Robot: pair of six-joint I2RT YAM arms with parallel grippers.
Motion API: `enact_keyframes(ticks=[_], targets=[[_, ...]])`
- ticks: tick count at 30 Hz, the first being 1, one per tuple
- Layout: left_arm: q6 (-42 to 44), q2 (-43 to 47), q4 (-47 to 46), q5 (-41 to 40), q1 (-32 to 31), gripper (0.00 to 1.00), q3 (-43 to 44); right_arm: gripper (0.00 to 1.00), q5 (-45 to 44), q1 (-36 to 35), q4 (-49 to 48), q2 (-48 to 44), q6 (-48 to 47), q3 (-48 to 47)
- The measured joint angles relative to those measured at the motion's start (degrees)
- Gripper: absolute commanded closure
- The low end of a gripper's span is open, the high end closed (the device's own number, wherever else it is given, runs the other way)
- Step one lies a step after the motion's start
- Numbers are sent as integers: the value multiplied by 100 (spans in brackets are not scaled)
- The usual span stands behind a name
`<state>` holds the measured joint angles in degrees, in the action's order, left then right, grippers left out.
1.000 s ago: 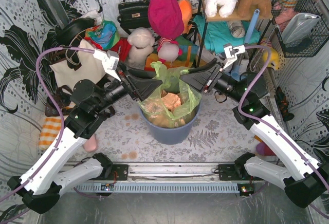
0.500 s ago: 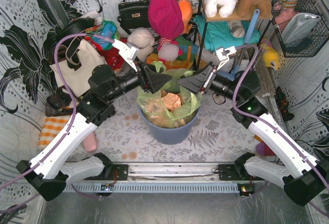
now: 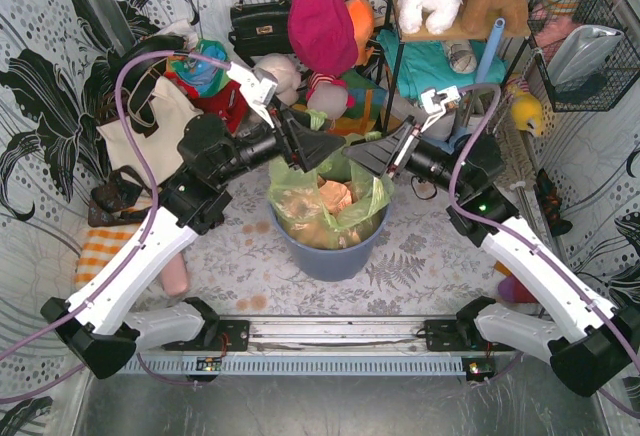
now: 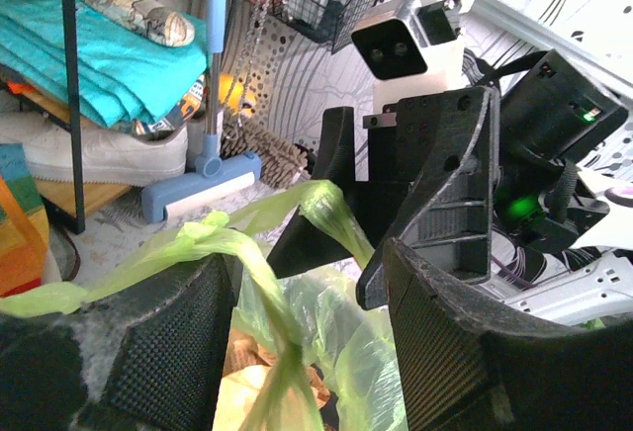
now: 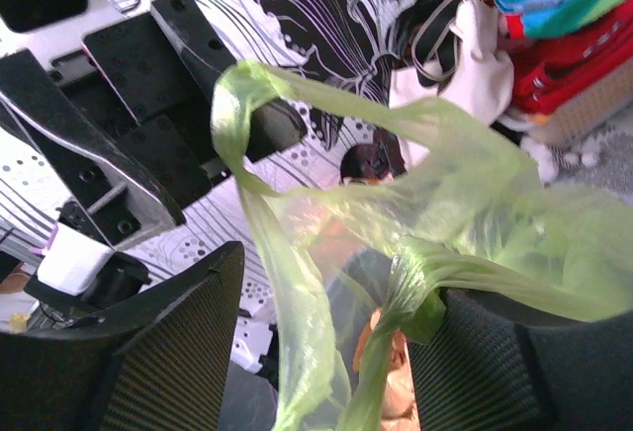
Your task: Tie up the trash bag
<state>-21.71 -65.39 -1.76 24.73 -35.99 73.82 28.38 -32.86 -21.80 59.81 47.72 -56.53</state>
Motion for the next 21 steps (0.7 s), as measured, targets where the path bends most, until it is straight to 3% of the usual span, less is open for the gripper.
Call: enact_keyframes(ticks=[10, 16, 21], targets=[[-70, 446, -201, -101, 0, 34, 448, 46, -9, 0, -785, 586, 39, -1593], [42, 612, -94, -542, 0, 34, 1226, 46, 105, 0, -866, 1051, -92, -2785], [125, 645, 59, -1032, 2, 35, 1478, 47, 96, 0, -841, 1104, -273, -3064]])
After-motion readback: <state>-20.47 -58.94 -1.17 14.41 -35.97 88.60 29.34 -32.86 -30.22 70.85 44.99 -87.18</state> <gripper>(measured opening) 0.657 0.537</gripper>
